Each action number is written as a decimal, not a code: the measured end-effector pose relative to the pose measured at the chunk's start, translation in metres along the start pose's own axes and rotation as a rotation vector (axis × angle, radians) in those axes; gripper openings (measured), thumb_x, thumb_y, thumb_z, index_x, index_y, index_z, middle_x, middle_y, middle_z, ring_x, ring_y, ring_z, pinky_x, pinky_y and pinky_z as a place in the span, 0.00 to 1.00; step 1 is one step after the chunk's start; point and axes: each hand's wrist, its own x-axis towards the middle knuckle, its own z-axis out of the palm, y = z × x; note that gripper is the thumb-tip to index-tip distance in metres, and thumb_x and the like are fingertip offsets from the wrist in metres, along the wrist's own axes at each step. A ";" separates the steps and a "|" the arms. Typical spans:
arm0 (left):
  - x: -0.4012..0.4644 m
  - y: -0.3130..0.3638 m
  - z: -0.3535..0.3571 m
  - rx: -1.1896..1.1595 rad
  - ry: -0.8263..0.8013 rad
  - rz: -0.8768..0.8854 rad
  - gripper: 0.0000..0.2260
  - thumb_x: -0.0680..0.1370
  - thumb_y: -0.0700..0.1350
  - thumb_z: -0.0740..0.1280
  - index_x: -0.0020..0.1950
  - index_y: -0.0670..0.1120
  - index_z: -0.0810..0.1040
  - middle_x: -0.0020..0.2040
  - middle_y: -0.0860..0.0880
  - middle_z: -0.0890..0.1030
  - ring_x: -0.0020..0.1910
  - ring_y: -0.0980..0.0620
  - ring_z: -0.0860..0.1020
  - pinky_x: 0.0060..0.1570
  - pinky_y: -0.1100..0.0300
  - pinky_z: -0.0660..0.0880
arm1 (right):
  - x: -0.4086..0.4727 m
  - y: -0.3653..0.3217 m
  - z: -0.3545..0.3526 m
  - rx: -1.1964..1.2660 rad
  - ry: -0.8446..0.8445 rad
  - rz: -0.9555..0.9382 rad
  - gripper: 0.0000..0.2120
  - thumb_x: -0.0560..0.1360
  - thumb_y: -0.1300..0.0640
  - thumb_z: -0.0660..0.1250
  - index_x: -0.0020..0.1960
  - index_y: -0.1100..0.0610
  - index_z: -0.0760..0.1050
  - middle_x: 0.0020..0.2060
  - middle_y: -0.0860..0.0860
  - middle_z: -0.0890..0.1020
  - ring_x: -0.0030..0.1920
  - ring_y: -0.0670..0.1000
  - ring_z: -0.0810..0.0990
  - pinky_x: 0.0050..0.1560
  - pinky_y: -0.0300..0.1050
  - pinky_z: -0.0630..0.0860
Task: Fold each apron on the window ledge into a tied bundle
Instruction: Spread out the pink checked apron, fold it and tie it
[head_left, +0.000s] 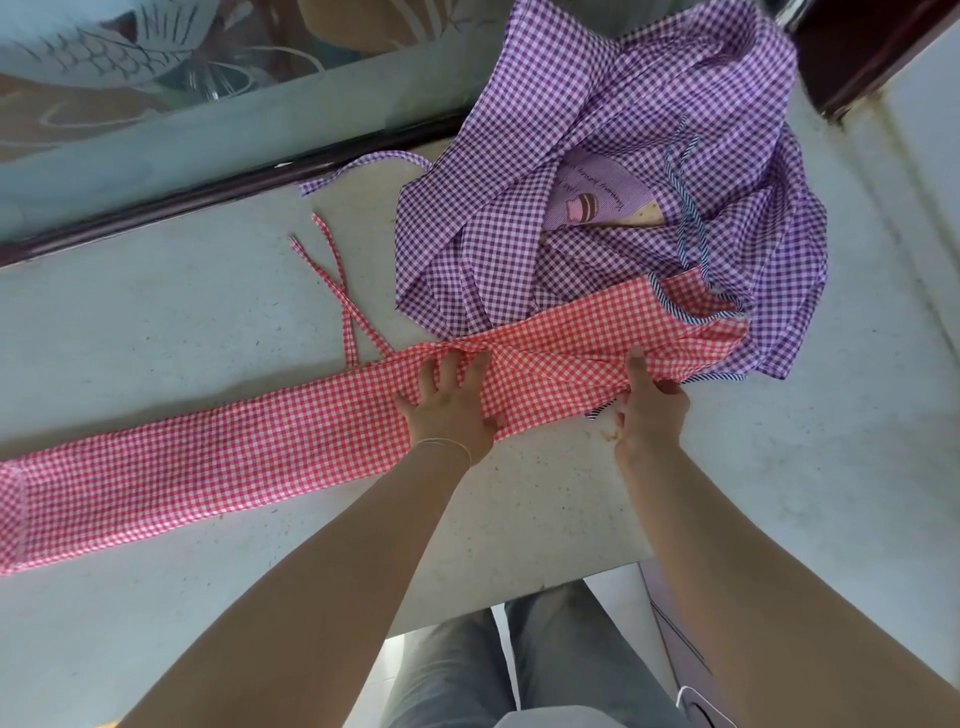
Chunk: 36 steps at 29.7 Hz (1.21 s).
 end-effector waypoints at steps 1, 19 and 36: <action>0.000 0.000 -0.001 0.009 -0.003 0.005 0.39 0.74 0.63 0.65 0.76 0.59 0.46 0.78 0.49 0.49 0.77 0.41 0.48 0.69 0.30 0.53 | -0.001 -0.001 -0.001 -0.018 -0.058 0.039 0.26 0.70 0.41 0.72 0.59 0.57 0.73 0.43 0.49 0.79 0.32 0.43 0.72 0.26 0.34 0.68; -0.021 -0.060 -0.028 -0.859 0.169 0.076 0.17 0.77 0.44 0.67 0.66 0.50 0.73 0.67 0.48 0.70 0.67 0.50 0.67 0.72 0.49 0.63 | -0.115 0.013 0.063 -0.501 -0.151 -0.731 0.10 0.75 0.61 0.66 0.36 0.59 0.71 0.29 0.55 0.73 0.31 0.55 0.71 0.36 0.47 0.62; -0.074 -0.196 -0.039 -1.993 0.077 -0.549 0.30 0.74 0.72 0.49 0.53 0.50 0.77 0.48 0.47 0.83 0.52 0.42 0.80 0.59 0.44 0.75 | -0.141 0.131 0.114 -1.614 -0.698 -1.055 0.41 0.75 0.41 0.65 0.78 0.54 0.48 0.66 0.54 0.68 0.54 0.54 0.79 0.50 0.49 0.78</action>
